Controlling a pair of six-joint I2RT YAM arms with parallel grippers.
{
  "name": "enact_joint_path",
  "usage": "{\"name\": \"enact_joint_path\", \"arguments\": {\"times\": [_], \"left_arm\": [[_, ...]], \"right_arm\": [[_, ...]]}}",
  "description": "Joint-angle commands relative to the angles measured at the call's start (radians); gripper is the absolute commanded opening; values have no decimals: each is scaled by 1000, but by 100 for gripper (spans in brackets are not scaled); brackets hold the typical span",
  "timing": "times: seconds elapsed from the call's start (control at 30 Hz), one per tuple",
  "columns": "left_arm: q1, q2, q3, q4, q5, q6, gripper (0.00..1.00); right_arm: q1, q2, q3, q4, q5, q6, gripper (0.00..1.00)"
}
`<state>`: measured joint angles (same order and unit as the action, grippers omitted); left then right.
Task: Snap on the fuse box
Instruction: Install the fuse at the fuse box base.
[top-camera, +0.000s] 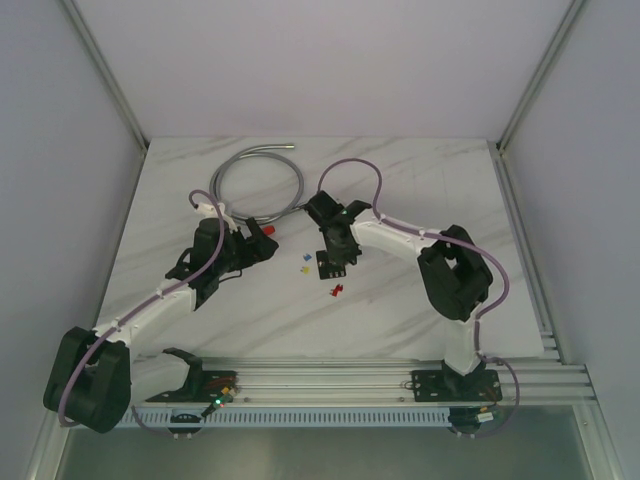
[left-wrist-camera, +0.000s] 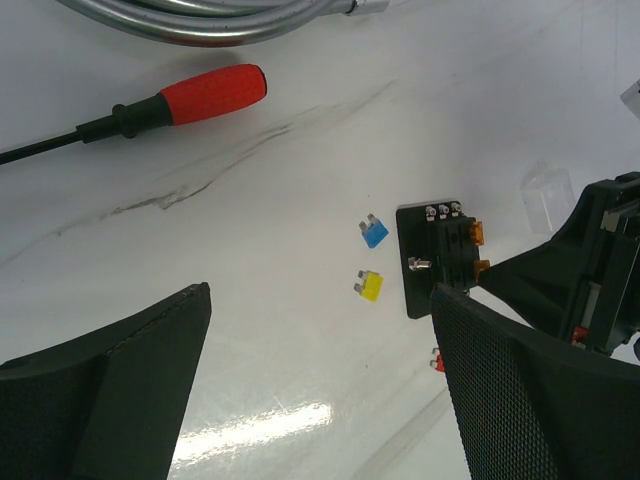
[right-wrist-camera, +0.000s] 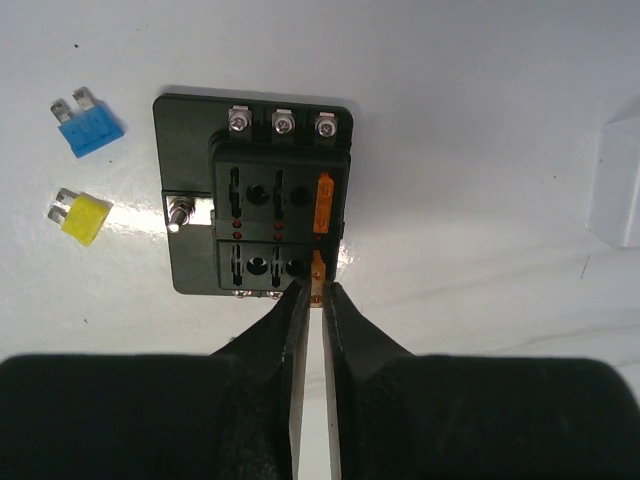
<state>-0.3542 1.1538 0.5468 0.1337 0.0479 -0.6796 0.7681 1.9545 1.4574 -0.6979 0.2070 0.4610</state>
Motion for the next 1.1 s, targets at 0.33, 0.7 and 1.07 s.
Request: {"name": "enact_joint_path", "arguments": {"times": [0.33, 0.7, 1.07], "left_arm": [[4, -12, 28, -9, 7, -7, 100], [4, -2, 28, -8, 14, -28, 100], [4, 1, 25, -10, 24, -43, 100]], "right_arm": [[16, -32, -91, 51, 28, 22, 5], [22, -49, -192, 107, 18, 13, 4], [16, 27, -114, 92, 21, -25, 3]]}}
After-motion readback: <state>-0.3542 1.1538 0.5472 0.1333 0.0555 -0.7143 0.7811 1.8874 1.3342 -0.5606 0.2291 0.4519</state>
